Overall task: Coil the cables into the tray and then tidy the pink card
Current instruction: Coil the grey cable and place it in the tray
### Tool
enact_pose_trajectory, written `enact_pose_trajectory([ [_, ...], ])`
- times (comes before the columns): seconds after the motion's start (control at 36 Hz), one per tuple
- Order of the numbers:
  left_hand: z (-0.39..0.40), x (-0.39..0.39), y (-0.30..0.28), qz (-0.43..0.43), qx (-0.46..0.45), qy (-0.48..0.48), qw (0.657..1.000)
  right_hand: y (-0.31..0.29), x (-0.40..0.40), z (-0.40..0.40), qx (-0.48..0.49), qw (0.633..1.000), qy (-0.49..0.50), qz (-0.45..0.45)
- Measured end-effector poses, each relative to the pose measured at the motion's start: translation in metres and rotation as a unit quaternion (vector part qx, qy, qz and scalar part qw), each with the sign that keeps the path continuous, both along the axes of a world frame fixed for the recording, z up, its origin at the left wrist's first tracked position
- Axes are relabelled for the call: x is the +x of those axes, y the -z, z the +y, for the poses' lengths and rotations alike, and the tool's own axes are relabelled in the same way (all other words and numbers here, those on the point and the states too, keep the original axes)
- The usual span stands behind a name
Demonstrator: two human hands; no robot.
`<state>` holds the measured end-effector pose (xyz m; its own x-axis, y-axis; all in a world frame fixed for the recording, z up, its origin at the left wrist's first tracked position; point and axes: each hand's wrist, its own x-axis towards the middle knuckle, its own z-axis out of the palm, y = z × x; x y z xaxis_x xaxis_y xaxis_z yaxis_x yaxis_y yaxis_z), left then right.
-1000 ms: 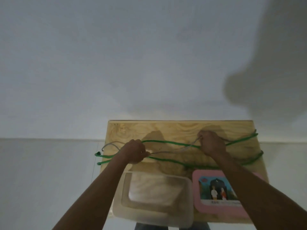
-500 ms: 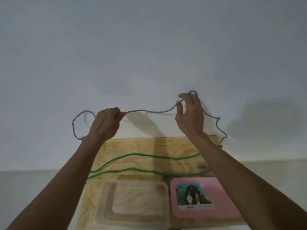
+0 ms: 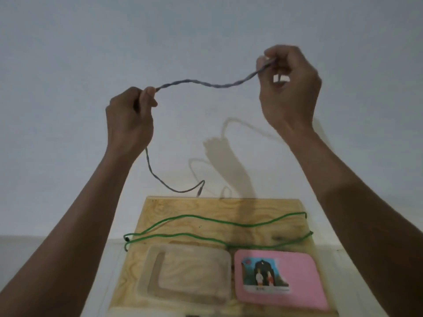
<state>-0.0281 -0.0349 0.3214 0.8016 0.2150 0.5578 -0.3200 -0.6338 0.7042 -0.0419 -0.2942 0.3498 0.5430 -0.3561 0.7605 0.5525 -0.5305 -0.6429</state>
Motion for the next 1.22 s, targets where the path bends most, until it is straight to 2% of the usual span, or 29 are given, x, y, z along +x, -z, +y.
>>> enact_pose_trajectory([
  [0.11, -0.010, -0.005, -0.008, -0.004, -0.043, 0.029, 0.999, -0.036, -0.006, -0.005, -0.016, 0.999, -0.029, -0.033],
  [0.36, -0.009, 0.000, -0.026, 0.018, -0.159, 0.105, 0.981, -0.072, -0.008, 0.014, 0.006, 0.995, -0.098, -0.026],
  [0.42, -0.008, 0.001, -0.027, 0.033, -0.197, 0.120, 0.972, -0.072, 0.000, 0.019, -0.008, 0.995, -0.093, 0.029],
  [0.47, -0.010, 0.004, -0.026, 0.058, -0.259, 0.127, 0.956, -0.062, 0.012, 0.024, -0.042, 0.987, -0.082, 0.134],
  [0.53, -0.012, 0.006, -0.025, 0.098, -0.333, 0.130, 0.929, -0.043, 0.017, 0.030, -0.075, 0.969, -0.052, 0.230],
  [0.58, -0.013, 0.008, -0.024, 0.131, -0.395, 0.135, 0.899, -0.013, 0.016, 0.038, -0.067, 0.952, -0.032, 0.297],
  [0.72, -0.015, 0.015, -0.021, 0.168, -0.529, 0.155, 0.817, 0.074, -0.004, 0.068, 0.008, 0.918, -0.015, 0.395],
  [0.81, -0.019, 0.020, -0.021, 0.183, -0.576, 0.160, 0.780, 0.104, -0.020, 0.085, -0.023, 0.860, -0.136, 0.492],
  [0.86, -0.021, 0.023, -0.022, 0.190, -0.601, 0.169, 0.758, 0.114, -0.031, 0.097, -0.072, 0.802, -0.240, 0.542],
  [0.89, -0.022, 0.025, -0.023, 0.193, -0.611, 0.174, 0.748, 0.118, -0.035, 0.103, -0.090, 0.782, -0.270, 0.554],
  [0.92, -0.023, 0.026, -0.023, 0.196, -0.618, 0.179, 0.740, 0.123, -0.038, 0.108, -0.108, 0.778, -0.279, 0.552],
  [1.0, -0.022, 0.028, -0.024, 0.196, -0.623, 0.191, 0.733, 0.130, -0.040, 0.118, -0.106, 0.820, -0.261, 0.499],
  [1.08, -0.015, 0.024, -0.024, 0.216, -0.579, 0.216, 0.756, 0.124, -0.036, 0.118, -0.006, 0.848, -0.263, 0.460],
  [1.14, -0.006, 0.018, -0.013, 0.261, -0.486, 0.230, 0.801, 0.110, -0.033, 0.116, 0.074, 0.860, -0.276, 0.423],
  [1.19, 0.003, 0.007, 0.008, 0.300, -0.326, 0.260, 0.858, 0.094, -0.030, 0.114, 0.163, 0.854, -0.306, 0.388],
  [1.22, 0.006, -0.001, 0.021, 0.320, -0.250, 0.294, 0.865, 0.084, -0.028, 0.113, 0.200, 0.847, -0.322, 0.373],
])
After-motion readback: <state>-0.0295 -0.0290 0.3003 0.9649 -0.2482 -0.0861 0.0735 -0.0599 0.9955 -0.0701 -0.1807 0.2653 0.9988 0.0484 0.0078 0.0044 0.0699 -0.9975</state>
